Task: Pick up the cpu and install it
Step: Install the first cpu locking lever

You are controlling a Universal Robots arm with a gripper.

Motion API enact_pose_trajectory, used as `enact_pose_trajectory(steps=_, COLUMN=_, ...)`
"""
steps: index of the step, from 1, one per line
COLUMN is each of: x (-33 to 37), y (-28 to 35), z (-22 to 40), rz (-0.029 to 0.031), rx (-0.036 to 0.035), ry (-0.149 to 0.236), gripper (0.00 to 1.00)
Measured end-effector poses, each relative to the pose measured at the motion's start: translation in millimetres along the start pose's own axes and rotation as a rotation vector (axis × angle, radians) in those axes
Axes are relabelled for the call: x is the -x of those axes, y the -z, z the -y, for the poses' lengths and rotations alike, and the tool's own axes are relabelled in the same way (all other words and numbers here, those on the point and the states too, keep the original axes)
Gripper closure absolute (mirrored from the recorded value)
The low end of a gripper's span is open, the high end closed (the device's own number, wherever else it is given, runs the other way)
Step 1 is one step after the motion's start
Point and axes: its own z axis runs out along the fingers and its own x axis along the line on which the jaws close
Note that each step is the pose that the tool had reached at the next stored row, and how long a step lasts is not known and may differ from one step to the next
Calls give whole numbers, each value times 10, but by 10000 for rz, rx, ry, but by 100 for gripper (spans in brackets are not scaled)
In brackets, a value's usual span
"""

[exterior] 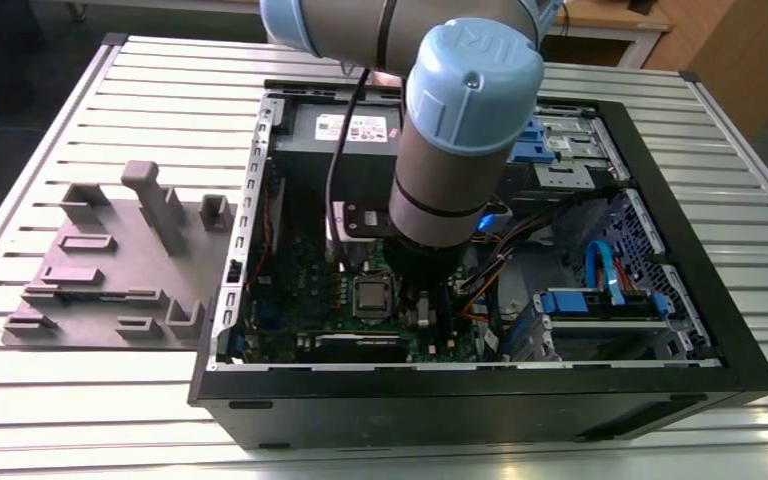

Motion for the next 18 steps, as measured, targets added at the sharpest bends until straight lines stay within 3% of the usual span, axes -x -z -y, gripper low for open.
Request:
enact_pose_trajectory(steps=4, x=3, y=18, z=-48, rz=10, rx=-1, ry=0, gripper=89)
enact_pose_trajectory(steps=12, x=3, y=204, z=-53, rz=3, rx=2, ry=-1, gripper=89)
enact_pose_trajectory(steps=18, x=3, y=218, z=-54, rz=3, rx=2, ry=-1, gripper=89)
